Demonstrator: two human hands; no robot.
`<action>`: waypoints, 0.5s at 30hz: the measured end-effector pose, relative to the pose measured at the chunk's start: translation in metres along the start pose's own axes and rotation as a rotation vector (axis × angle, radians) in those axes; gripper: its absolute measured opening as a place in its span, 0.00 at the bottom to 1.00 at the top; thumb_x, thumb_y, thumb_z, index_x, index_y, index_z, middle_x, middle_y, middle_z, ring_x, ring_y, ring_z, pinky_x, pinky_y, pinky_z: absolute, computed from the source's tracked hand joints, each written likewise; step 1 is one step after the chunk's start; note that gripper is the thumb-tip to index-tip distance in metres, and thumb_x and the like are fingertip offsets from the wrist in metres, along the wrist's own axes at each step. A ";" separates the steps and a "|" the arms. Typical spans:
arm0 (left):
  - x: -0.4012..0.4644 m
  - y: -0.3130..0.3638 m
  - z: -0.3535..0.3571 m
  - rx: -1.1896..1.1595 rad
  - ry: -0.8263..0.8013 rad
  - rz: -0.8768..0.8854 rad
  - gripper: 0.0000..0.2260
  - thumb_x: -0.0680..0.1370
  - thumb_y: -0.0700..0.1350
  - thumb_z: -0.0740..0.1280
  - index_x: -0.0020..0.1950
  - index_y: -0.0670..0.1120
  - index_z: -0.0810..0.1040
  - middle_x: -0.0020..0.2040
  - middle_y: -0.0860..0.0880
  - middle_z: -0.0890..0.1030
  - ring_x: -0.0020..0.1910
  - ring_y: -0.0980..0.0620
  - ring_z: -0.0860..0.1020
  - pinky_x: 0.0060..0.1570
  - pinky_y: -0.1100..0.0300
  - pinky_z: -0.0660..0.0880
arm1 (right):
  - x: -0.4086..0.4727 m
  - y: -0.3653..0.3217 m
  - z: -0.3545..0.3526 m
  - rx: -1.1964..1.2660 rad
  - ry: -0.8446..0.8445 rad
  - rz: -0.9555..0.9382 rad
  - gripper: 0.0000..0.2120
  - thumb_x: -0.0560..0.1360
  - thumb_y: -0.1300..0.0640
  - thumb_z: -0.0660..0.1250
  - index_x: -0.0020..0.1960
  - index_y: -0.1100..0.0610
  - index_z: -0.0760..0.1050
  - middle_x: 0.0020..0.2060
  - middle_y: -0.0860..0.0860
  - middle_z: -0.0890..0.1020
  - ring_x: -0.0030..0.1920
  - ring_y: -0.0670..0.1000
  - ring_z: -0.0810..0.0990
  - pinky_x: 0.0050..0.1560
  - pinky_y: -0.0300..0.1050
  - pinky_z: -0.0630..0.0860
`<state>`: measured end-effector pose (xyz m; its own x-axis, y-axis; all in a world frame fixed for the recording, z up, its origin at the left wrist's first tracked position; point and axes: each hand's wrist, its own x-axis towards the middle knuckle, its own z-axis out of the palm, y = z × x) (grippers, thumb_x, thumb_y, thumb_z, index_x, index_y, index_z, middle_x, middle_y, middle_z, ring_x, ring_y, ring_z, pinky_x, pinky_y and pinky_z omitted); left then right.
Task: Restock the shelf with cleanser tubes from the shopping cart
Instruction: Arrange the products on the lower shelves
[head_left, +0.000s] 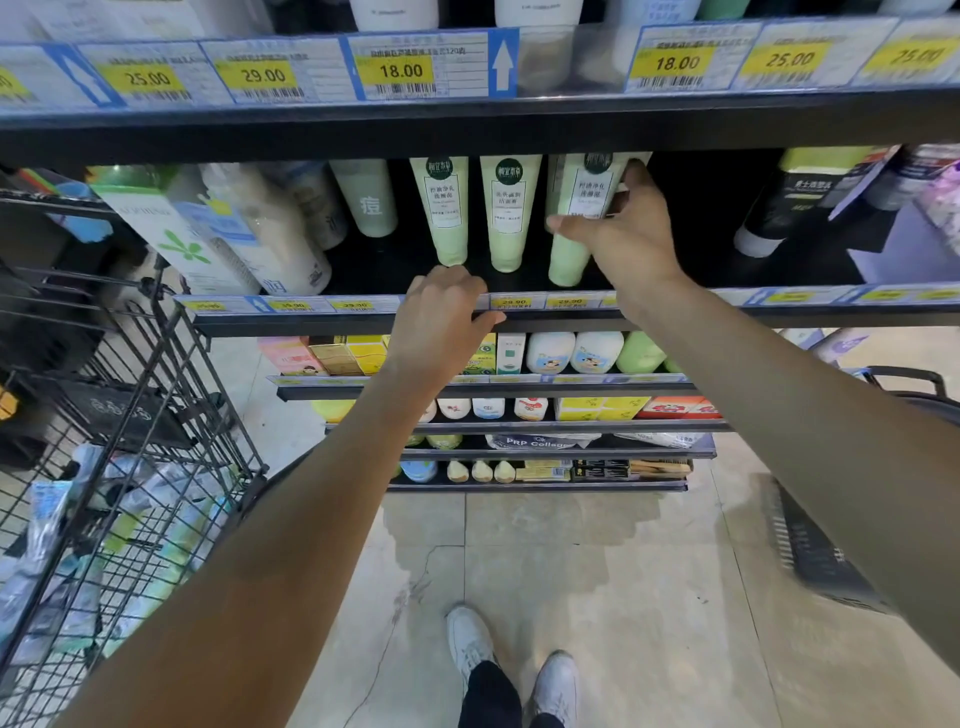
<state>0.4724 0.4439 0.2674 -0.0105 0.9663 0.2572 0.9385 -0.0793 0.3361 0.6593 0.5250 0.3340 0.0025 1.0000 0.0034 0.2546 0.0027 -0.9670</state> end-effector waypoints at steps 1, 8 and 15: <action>0.000 0.000 0.000 -0.002 0.013 0.002 0.15 0.78 0.52 0.73 0.54 0.39 0.83 0.51 0.43 0.82 0.53 0.42 0.78 0.58 0.48 0.72 | 0.002 0.006 0.002 -0.024 -0.007 -0.003 0.30 0.67 0.60 0.82 0.65 0.57 0.73 0.53 0.47 0.85 0.57 0.48 0.83 0.63 0.52 0.80; 0.002 -0.003 0.003 -0.002 0.025 0.009 0.15 0.78 0.51 0.74 0.54 0.39 0.83 0.50 0.43 0.82 0.52 0.41 0.78 0.58 0.48 0.72 | 0.005 0.013 -0.003 -0.291 -0.013 -0.037 0.32 0.66 0.52 0.83 0.65 0.54 0.73 0.55 0.46 0.84 0.57 0.47 0.82 0.60 0.46 0.80; 0.000 -0.003 0.005 0.002 0.049 0.003 0.15 0.78 0.51 0.74 0.54 0.39 0.83 0.50 0.43 0.82 0.52 0.42 0.78 0.57 0.47 0.72 | 0.003 0.015 0.008 -0.358 0.052 -0.017 0.28 0.69 0.52 0.82 0.63 0.56 0.75 0.55 0.47 0.83 0.58 0.48 0.81 0.55 0.39 0.75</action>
<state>0.4715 0.4455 0.2619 -0.0248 0.9529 0.3023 0.9394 -0.0812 0.3331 0.6557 0.5282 0.3171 0.0424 0.9983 0.0402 0.5774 0.0084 -0.8164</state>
